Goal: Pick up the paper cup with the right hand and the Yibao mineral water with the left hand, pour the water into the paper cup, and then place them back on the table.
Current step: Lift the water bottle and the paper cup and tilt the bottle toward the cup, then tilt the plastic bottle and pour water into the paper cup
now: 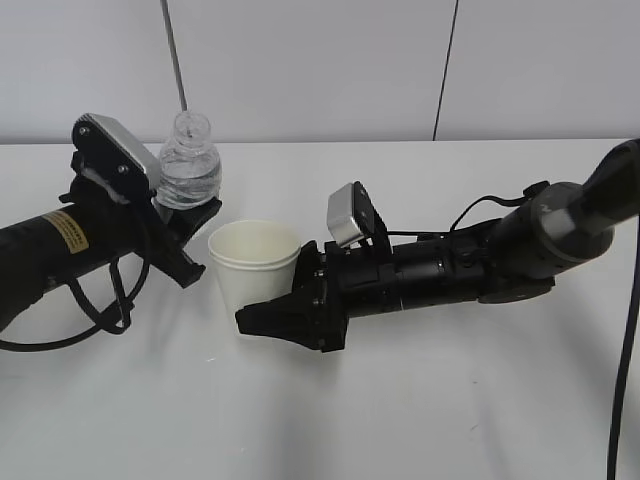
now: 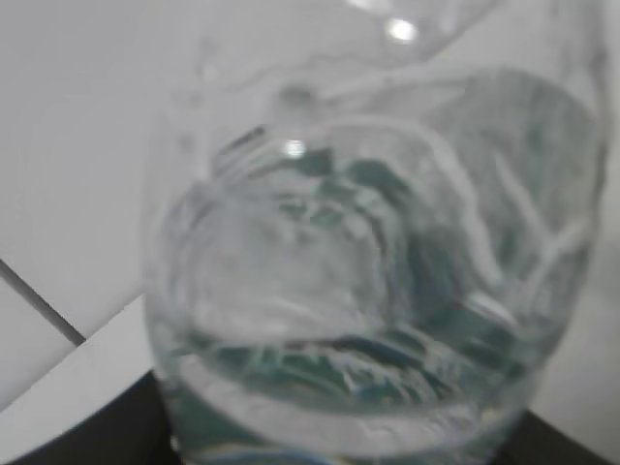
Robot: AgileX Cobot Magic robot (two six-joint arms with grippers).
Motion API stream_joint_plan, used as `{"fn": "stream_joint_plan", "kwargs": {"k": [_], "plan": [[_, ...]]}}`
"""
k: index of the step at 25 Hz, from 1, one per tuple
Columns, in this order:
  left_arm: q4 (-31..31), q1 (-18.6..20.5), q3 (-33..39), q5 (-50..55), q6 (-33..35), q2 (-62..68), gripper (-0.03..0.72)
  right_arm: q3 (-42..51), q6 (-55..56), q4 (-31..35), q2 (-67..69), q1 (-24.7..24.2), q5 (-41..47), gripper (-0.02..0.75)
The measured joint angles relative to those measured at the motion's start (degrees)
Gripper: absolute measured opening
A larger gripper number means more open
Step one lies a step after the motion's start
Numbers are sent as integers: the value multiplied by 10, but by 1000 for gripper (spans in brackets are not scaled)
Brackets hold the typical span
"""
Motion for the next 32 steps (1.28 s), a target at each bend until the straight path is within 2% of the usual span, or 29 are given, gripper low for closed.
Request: {"fn": "stream_joint_plan", "kwargs": {"k": [10,16,32], "plan": [[-1,0,0,4,112,0,363,-9,2,-8,0,0,32,540],[-31,0,0,-7,184,-4,362,-24,9,-21,0,0,60,539],[-71,0,-1,-71,339,-10,356,-55,28,-31,0,0,42,539]]}}
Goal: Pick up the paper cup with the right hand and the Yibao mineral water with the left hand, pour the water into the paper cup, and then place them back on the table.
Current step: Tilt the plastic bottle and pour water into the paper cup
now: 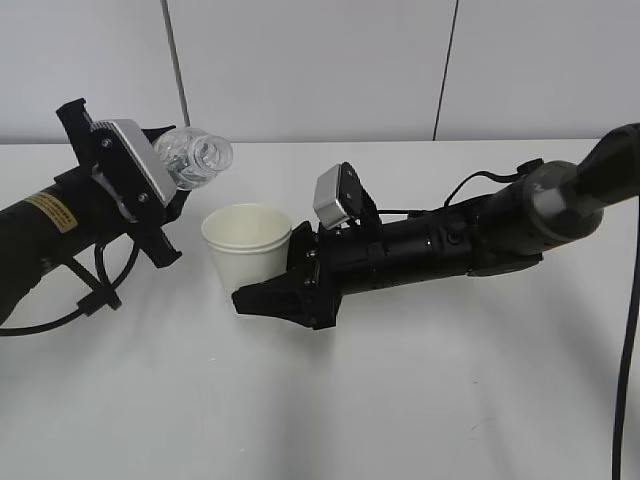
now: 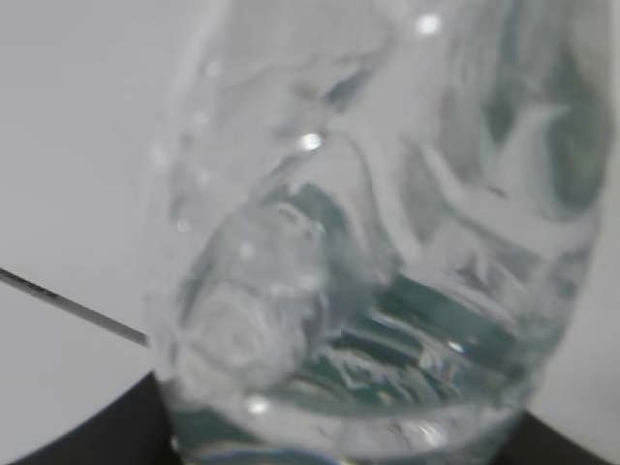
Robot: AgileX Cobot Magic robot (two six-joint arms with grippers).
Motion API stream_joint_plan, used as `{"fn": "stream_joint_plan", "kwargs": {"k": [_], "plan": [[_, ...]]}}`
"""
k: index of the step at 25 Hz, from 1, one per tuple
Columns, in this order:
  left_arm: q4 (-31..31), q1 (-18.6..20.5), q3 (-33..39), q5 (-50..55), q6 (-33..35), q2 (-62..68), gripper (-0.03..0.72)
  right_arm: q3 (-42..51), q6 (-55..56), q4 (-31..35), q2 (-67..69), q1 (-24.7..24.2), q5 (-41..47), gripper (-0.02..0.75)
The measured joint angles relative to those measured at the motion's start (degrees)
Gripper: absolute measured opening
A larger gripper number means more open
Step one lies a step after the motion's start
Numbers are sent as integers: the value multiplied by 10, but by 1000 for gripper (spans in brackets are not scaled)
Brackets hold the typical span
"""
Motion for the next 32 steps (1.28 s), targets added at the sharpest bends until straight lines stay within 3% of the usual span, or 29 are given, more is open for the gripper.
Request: {"fn": "stream_joint_plan", "kwargs": {"k": [15,32], "plan": [[-20,0,0,-18,116,0,353,-41,33,-29,0,0,-9,539],[-22,0,0,-18,185,0,349,-48,45,-76,0,0,9,538]]}}
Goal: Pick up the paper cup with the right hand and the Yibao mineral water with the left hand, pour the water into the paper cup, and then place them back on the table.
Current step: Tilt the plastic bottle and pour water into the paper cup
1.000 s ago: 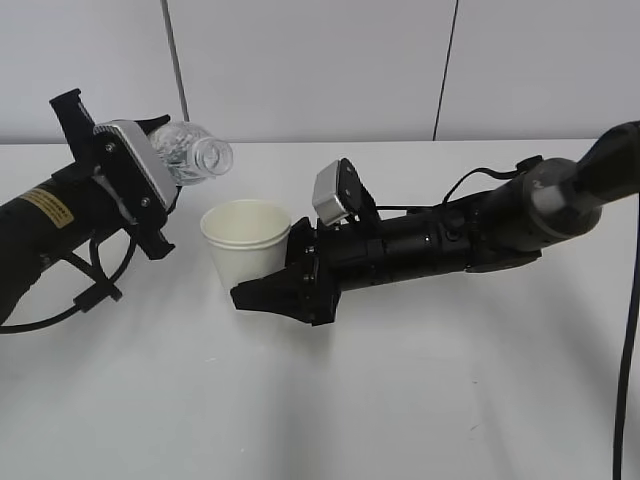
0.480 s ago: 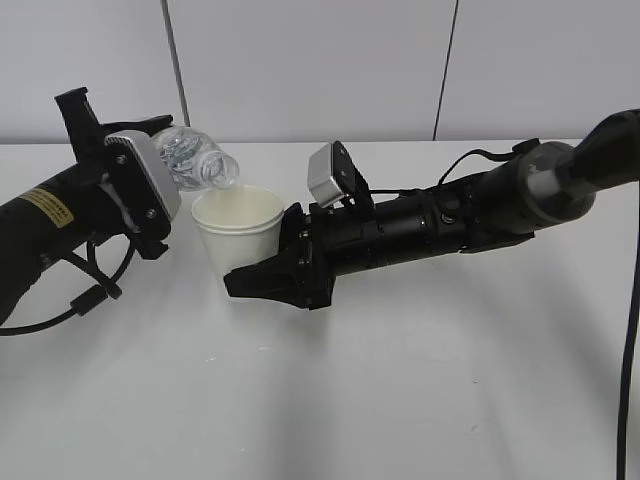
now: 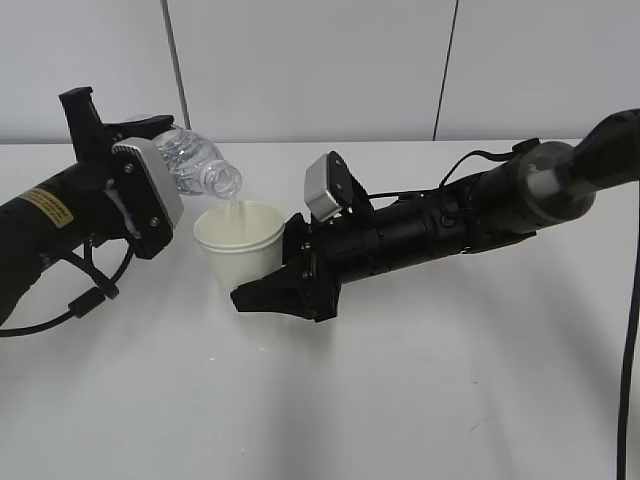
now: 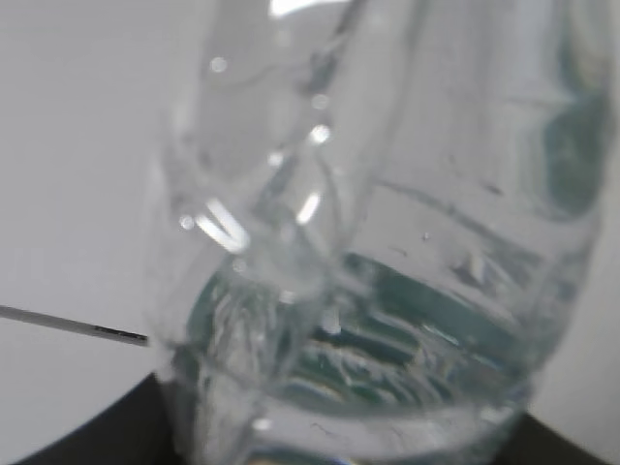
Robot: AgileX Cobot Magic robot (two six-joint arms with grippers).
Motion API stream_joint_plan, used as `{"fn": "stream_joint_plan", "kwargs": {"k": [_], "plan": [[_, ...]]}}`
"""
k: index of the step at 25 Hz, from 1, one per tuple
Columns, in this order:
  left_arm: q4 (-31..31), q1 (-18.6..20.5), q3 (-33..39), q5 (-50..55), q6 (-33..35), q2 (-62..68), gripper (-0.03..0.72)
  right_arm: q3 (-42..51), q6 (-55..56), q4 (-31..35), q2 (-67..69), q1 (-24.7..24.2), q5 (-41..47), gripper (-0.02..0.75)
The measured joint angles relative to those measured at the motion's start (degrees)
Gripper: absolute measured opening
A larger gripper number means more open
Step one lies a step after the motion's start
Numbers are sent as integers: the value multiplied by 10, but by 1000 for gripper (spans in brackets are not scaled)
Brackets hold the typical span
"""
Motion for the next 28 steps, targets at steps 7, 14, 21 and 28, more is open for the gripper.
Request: {"fn": "stream_joint_plan", "kwargs": {"k": [7,14,21,28], "plan": [[0,0,0,0,20,0,349,0,1,-1,0,0,36,538],[0,0,0,0,44,0,344,0,1,-13,0,0,51,538],[0,0,0,0,45,0,341,0,15,-56,0,0,51,538],[-1,0,0,0,46,0,341,0,16,-63,0,0,33,538]]}}
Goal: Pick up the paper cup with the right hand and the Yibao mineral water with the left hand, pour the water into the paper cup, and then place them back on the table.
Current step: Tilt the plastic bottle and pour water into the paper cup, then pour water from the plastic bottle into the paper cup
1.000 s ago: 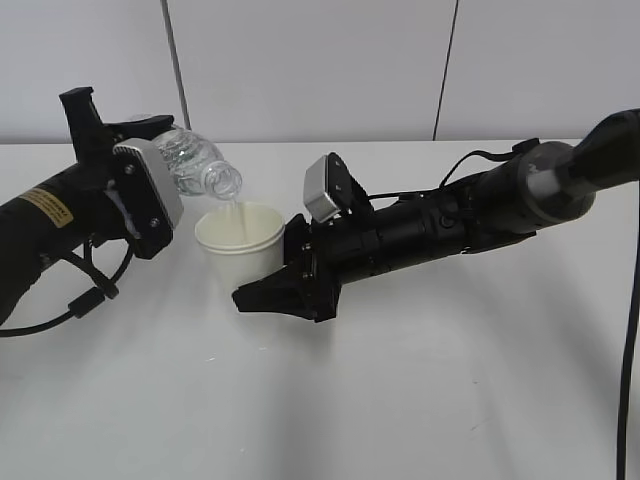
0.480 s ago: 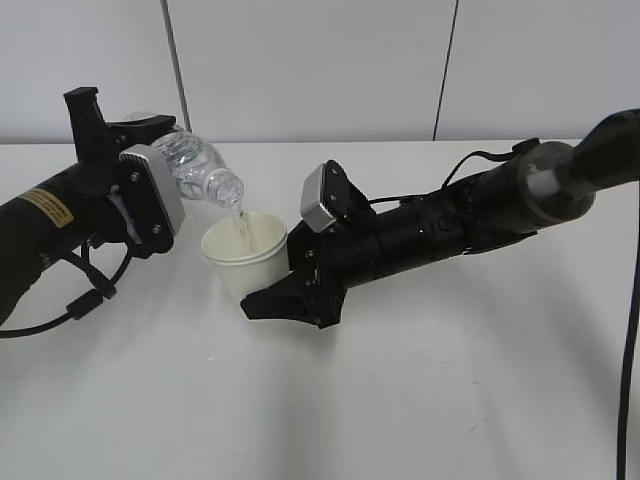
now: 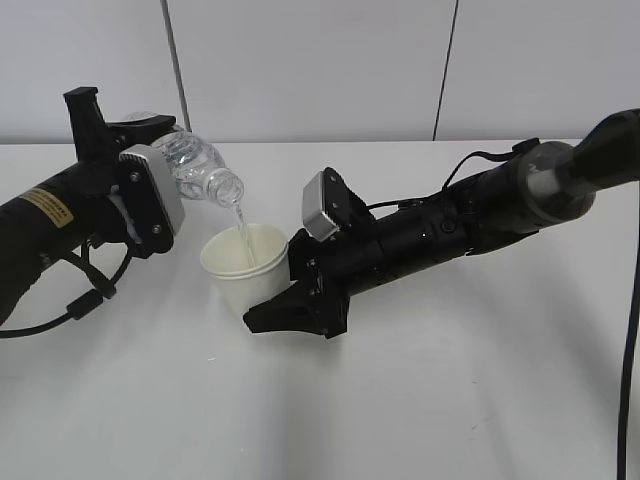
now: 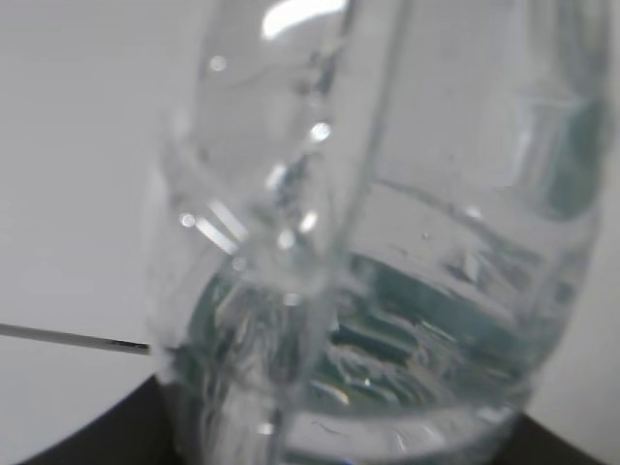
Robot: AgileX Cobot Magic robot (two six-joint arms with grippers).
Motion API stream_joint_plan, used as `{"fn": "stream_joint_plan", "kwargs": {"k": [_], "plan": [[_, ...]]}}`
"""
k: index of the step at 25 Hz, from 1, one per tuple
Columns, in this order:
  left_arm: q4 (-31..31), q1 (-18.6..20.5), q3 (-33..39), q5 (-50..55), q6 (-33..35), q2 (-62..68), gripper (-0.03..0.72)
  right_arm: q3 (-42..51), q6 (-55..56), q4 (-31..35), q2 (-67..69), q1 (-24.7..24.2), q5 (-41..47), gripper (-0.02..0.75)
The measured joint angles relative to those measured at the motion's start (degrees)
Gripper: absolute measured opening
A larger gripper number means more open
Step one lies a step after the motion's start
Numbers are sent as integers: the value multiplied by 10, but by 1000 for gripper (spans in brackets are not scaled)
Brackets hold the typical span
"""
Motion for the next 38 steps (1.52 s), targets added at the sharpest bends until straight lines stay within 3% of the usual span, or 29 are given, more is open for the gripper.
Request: {"fn": "stream_joint_plan", "kwargs": {"k": [24,38], "plan": [[-1,0,0,-2,29,0,337,-35,50,-93,0,-4,11,538],[-1,0,0,-2,40,0,335,-35,55,-110,0,-4,30,538]]}}
